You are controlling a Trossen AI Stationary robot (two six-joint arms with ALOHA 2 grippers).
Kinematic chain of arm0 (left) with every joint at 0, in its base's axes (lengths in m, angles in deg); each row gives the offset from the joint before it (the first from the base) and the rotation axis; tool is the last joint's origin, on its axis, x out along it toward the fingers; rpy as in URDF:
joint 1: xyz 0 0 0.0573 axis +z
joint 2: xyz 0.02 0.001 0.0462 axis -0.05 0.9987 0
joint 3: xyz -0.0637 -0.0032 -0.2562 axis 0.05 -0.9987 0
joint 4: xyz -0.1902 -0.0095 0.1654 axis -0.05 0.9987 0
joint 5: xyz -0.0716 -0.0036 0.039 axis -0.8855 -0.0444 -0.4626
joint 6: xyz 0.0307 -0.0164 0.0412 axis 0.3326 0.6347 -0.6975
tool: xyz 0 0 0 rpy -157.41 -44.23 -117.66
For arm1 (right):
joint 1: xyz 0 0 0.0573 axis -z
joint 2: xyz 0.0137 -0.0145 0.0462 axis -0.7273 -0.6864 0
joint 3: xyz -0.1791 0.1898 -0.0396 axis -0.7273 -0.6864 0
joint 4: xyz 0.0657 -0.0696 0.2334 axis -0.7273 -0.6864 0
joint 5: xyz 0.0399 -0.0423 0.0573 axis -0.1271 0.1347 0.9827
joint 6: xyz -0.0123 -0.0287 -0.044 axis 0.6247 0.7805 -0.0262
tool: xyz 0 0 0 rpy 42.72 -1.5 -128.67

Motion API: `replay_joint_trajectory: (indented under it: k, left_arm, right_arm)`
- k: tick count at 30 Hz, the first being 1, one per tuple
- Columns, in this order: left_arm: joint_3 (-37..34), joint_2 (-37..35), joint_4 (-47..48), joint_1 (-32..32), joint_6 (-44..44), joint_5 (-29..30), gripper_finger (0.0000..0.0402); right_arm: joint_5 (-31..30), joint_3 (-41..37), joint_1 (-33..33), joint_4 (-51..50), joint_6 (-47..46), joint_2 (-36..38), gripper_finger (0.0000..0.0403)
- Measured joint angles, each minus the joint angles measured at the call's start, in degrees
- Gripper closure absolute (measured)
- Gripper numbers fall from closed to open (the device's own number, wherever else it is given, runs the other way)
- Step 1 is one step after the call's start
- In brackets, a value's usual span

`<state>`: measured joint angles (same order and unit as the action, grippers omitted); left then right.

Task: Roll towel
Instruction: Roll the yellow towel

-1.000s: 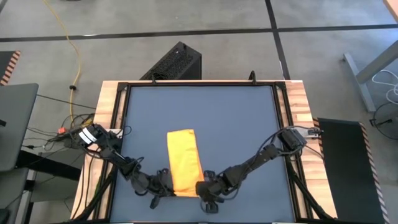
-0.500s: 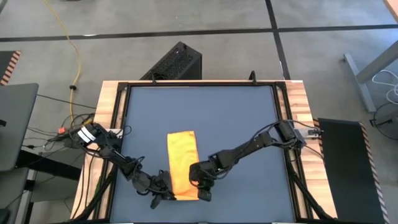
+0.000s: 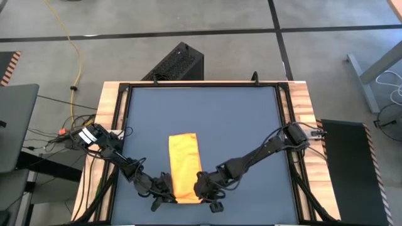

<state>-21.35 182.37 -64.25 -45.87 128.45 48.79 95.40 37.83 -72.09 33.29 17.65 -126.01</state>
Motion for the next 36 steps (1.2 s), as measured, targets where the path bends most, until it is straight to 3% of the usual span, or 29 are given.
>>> replay_joint_trajectory:
  k: [8, 12, 22, 29, 36]
  left_arm:
    - [0.0, 0.0, 0.0, 0.0, -0.3, 0.0, 0.0401]
    - [0.0, 0.0, 0.0, 0.0, -0.6, 0.0, 0.0401]
    - [0.0, 0.1, 0.1, 0.1, -0.3, 0.3, 0.0401]
    - [-0.1, 0.1, 0.1, 0.1, 0.1, 0.4, 0.0401]
    - [-0.1, 0.1, 0.1, 0.1, 0.2, 0.5, 0.0401]
  right_arm:
    - [-6.4, 0.0, -2.2, -5.6, 5.1, 0.0, 0.0208]
    - [-10.0, -1.1, -3.2, -3.9, 6.6, 0.0, 0.0188]
    - [-14.3, -9.5, -4.8, 6.0, 4.9, 0.0, 0.0220]
    - [-20.9, -8.8, -6.0, 5.7, 5.0, 0.0, 0.0243]
    - [-21.2, -5.9, -6.5, 3.1, 5.5, 0.2, 0.0242]
